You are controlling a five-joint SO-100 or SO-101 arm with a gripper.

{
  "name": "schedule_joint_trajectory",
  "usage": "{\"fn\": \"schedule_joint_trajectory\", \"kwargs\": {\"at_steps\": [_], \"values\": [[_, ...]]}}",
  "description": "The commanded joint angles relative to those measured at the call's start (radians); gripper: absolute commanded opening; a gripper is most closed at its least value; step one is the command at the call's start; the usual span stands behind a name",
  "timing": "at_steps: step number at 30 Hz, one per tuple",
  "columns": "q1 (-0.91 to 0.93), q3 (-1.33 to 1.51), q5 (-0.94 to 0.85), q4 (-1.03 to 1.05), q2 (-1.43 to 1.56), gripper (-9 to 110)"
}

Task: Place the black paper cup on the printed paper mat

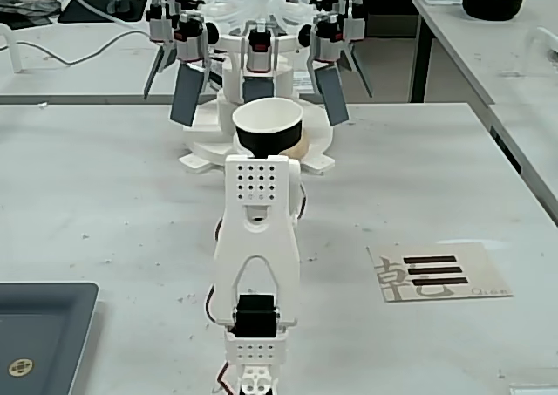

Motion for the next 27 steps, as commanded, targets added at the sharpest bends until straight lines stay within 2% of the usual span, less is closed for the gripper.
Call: {"fn": "schedule_joint_trajectory", "kwargs": {"at_steps": [1, 27], "values": [[0.008, 0.021, 0.020, -0.034, 0.110, 7], [0.009, 0.546, 0.074, -0.069, 0.532, 5]]}}
